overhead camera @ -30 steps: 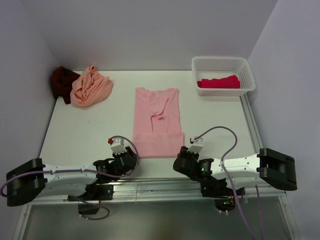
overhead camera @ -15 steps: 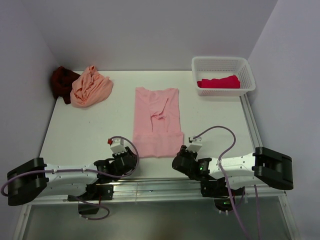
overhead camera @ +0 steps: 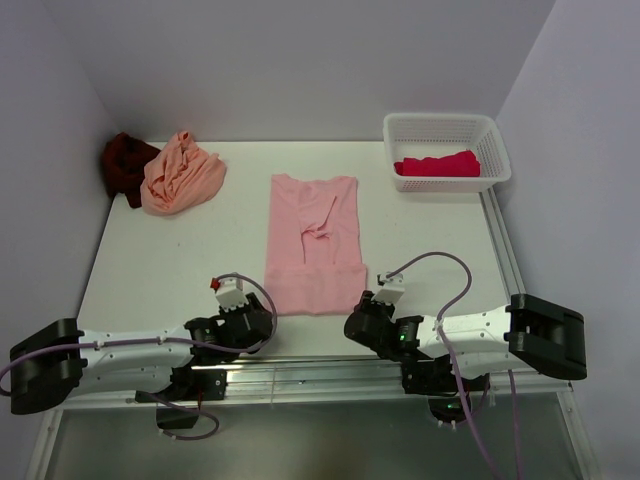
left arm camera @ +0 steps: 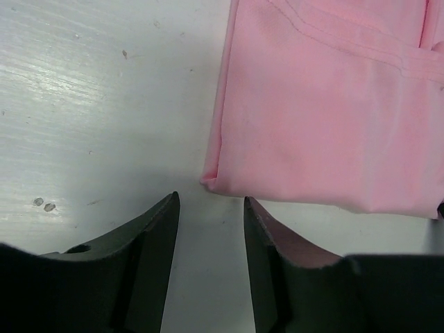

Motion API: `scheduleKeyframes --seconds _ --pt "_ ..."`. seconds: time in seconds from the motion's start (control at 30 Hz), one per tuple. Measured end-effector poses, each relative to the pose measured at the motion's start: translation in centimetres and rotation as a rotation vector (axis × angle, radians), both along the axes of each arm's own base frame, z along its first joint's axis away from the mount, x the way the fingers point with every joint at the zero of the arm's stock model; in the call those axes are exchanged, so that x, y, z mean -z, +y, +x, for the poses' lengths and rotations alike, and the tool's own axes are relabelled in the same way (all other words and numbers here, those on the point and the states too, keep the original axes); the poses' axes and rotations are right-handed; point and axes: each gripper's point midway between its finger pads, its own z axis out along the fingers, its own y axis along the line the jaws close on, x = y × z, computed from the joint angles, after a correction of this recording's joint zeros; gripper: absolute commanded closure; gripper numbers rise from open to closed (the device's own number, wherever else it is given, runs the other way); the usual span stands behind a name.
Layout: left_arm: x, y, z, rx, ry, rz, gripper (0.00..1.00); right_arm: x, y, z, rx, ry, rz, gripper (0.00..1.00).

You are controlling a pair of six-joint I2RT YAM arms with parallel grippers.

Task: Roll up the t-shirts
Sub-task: Fold the tshirt

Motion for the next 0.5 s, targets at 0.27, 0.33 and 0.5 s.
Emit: scheduleKeyframes --seconds 0.27,0.33,0.5 --pt "0.1 0.1 0.7 -0.020 -0.014 0.006 0.52 0.0 0.1 0.0 -0.002 0.007 0.009 0.63" --pt "0.1 0.0 1.3 -0.042 -0.021 -0.012 0.52 0.0 0.1 -0.1 -0.004 0.010 0.012 0.63" --pt "0.1 0.0 2.0 -0.061 -0.036 -0.036 0.58 0.0 0.2 -0.1 -0.004 0.012 0.014 0.64"
